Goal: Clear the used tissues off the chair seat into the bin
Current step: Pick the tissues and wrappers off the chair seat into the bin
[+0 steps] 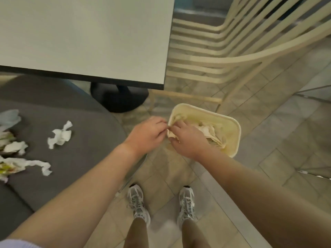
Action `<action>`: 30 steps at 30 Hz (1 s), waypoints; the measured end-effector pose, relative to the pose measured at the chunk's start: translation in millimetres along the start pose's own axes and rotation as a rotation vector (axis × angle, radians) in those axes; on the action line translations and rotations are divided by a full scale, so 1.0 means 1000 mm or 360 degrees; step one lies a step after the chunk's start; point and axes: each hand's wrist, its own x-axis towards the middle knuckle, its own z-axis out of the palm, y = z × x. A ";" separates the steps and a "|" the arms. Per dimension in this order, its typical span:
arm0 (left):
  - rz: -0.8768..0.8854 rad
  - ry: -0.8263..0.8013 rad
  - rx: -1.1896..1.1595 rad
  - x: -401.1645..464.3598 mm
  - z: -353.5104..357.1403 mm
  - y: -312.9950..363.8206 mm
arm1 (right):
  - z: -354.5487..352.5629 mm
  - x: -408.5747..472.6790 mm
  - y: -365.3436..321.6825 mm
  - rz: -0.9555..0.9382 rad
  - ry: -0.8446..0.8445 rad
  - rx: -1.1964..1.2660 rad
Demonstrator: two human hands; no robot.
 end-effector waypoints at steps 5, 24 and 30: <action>-0.0284 0.0043 0.0136 -0.068 -0.028 -0.061 | 0.012 0.028 -0.074 -0.0148 -0.0011 -0.0065; -0.1643 -0.0038 0.0276 -0.264 -0.038 -0.310 | 0.114 0.203 -0.298 -0.0539 -0.0397 -0.0129; -0.1920 0.0003 -0.0020 -0.278 -0.025 -0.343 | 0.148 0.235 -0.317 -0.0595 -0.0401 -0.0249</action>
